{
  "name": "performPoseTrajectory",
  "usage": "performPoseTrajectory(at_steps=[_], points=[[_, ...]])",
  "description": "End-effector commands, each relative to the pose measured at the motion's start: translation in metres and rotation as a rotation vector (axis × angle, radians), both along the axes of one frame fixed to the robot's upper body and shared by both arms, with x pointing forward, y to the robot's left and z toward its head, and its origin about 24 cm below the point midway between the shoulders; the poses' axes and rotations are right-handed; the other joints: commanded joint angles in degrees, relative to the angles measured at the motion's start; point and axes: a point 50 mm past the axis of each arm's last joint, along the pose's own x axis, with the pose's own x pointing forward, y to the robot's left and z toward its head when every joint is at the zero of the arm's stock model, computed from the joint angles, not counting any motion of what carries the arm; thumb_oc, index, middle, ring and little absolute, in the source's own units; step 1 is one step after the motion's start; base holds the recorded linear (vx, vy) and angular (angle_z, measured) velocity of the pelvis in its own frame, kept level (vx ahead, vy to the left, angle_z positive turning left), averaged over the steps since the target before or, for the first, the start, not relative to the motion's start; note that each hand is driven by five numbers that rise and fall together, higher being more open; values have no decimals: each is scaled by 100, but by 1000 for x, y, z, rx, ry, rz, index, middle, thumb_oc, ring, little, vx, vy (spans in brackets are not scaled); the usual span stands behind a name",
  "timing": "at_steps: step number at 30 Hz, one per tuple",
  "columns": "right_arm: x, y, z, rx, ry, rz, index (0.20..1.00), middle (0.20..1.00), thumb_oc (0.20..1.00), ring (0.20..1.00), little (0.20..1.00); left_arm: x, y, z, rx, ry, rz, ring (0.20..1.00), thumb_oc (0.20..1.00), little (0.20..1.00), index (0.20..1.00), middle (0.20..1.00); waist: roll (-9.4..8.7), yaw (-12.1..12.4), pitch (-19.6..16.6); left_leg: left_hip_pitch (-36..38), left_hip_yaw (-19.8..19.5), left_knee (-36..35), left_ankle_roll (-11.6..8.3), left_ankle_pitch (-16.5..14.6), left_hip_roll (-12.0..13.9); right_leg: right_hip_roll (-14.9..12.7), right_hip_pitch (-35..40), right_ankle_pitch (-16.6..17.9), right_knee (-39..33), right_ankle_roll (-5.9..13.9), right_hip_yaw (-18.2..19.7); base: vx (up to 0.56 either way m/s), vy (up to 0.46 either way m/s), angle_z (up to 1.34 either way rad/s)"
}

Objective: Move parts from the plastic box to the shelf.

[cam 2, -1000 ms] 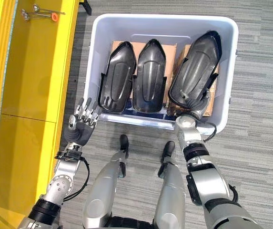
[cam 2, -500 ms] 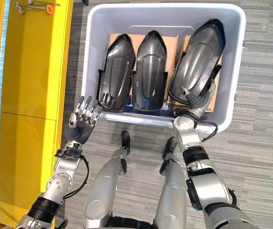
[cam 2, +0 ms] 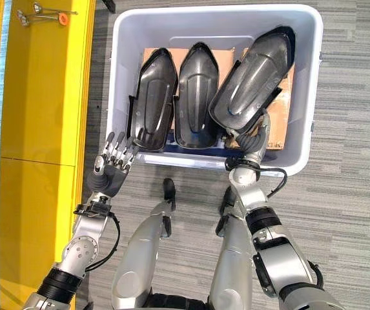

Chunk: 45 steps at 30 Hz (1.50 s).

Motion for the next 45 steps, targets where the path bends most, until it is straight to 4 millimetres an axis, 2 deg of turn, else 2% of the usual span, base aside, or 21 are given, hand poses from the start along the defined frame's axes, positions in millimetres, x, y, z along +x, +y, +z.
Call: performPoseTrajectory(at_steps=[1, 7, 9, 17, 21, 27, 29, 38, 42, 45], points=[[-5, -11, 9, -27, -82, -122, 1000, 1000, 1000, 1000, 1000, -9, -5, 7, 2, -80, -23, 1000, 1000, 1000, 1000, 1000, 143, 23, -177, -211, -88, 249, -91, -36, 131, -308, 241, 166, -189, 338, -137, 0, 0, 0], [-10, -6, 31, -138, -234, -139, 1000, 1000, 1000, 1000, 1000, -11, -10, 7, 6, -89, -41, 1000, 1000, 1000, 1000, 1000, 157, -28, -177, -221, -49, 241, -81, -38, 150, -305, 203, 161, -165, 347, -101, 0, 0, 0], [-12, -5, 47, -133, -328, -148, 1000, 1000, 1000, 1000, 1000, -12, -13, 10, 7, -103, -56, 1000, 1000, 1000, 1000, 1000, 184, -45, -177, -255, -28, 227, -86, 1, 160, -291, 170, 184, -182, 337, -94, -7, 16, -1], [-19, -1, 63, -110, -418, -163, 1000, 1000, 1000, 1000, 1000, -14, -17, 8, -16, -101, -52, 1000, 1000, 1000, 1000, 1000, 230, -133, -177, -222, 42, 198, -95, 6, 166, -287, 136, 188, -199, 334, -36, 1, 32, -5], [-16, -7, 56, -44, -335, -165, 1000, 1000, 1000, 1000, 1000, -14, -18, 7, -9, -94, -53, 1000, 1000, 1000, 1000, 1000, 285, -156, -177, -213, 73, 221, -96, -5, 163, -307, 103, 171, -146, 321, 6, 15, 40, -7], [-14, -17, 49, 101, -313, -201, 1000, 1000, 1000, 1000, 1000, -15, -14, 3, -9, -78, -55, 1000, 1000, 1000, 1000, 1000, 328, -120, -177, -244, 43, 237, -92, -12, 146, -318, 67, 116, -48, 319, 4, 0, 0, 0], [-11, -16, 45, 113, -257, -191, 1000, 1000, 1000, 1000, 1000, -15, -14, 3, -10, -73, -58, 1000, 1000, 1000, 1000, 1000, 333, -95, -177, -259, 25, 281, -86, -52, 137, -338, 58, 47, 41, 321, -5, 6, -5, 2], [3, -17, 49, 116, -180, -198, 1000, 1000, 1000, 1000, 1000, -13, -19, 10, 10, -80, -94, 1000, 1000, 1000, 1000, 1000, 378, 60, -177, -513, -70, 417, -57, -54, 98, -344, -153, -36, 289, 289, -54, 7, -17, 6], [9, -20, 46, 35, -98, -210, 1000, 1000, 1000, 1000, 1000, -13, -25, 9, 96, -91, -148, 1000, 1000, 1000, 1000, 1000, 406, 116, -177, -571, -102, 477, -54, -74, 79, -364, -194, -52, 352, 292, -74, 11, -11, 5], [12, -23, 40, 68, -63, -226, 1000, 1000, 1000, 1000, 1000, -12, -27, 10, 229, -121, -134, 1000, 1000, 1000, 1000, 1000, 410, 126, -177, -595, -86, 508, -53, -85, 83, -367, -215, -53, 381, 293, -78, 13, 4, 6]])
